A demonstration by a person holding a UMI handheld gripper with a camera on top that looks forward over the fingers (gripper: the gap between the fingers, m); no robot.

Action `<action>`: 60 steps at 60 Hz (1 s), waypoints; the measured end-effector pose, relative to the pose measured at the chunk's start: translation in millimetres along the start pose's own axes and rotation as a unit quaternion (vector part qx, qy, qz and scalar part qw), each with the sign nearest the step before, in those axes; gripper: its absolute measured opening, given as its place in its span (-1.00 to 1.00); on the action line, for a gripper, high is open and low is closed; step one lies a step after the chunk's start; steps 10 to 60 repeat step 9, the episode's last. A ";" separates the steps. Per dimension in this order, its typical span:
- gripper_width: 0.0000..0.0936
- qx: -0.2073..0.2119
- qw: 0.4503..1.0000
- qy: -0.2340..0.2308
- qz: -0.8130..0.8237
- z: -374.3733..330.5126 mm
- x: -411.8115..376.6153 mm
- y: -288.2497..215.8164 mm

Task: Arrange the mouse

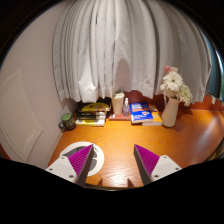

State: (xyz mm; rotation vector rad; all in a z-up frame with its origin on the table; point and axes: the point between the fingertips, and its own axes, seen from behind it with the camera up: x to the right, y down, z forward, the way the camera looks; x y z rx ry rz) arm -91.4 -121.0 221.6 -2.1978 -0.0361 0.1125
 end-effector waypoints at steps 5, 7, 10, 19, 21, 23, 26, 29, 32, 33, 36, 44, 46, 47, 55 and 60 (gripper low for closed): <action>0.69 -0.006 1.000 0.008 0.002 -0.7 9.0 7.7; 0.70 -0.008 1.000 0.009 0.001 -0.5 10.9 10.5; 0.70 -0.009 1.000 0.009 0.001 -0.6 12.6 11.4; 0.70 -0.009 1.000 0.009 0.001 -0.6 12.6 11.4; 0.70 -0.009 1.000 0.009 0.001 -0.6 12.6 11.4; 0.70 -0.009 1.000 0.009 0.001 -0.6 12.6 11.4; 0.70 -0.009 1.000 0.009 0.001 -0.6 12.6 11.4; 0.70 -0.009 1.000 0.009 0.001 -0.6 12.6 11.4; 0.70 -0.009 1.000 0.009 0.001 -0.6 12.6 11.4; 0.70 -0.009 1.000 0.009 0.001 -0.6 12.6 11.4; 0.70 -0.009 1.000 0.009 0.001 -0.6 12.6 11.4; 0.70 -0.009 1.000 0.009 0.001 -0.6 12.6 11.4; 0.70 -0.009 1.000 0.009 0.001 -0.6 12.6 11.4; 0.70 -0.009 1.000 0.009 0.001 -0.6 12.6 11.4; 0.70 -0.009 1.000 0.009 0.001 -0.6 12.6 11.4; 0.70 -0.009 1.000 0.009 0.001 -0.6 12.6 11.4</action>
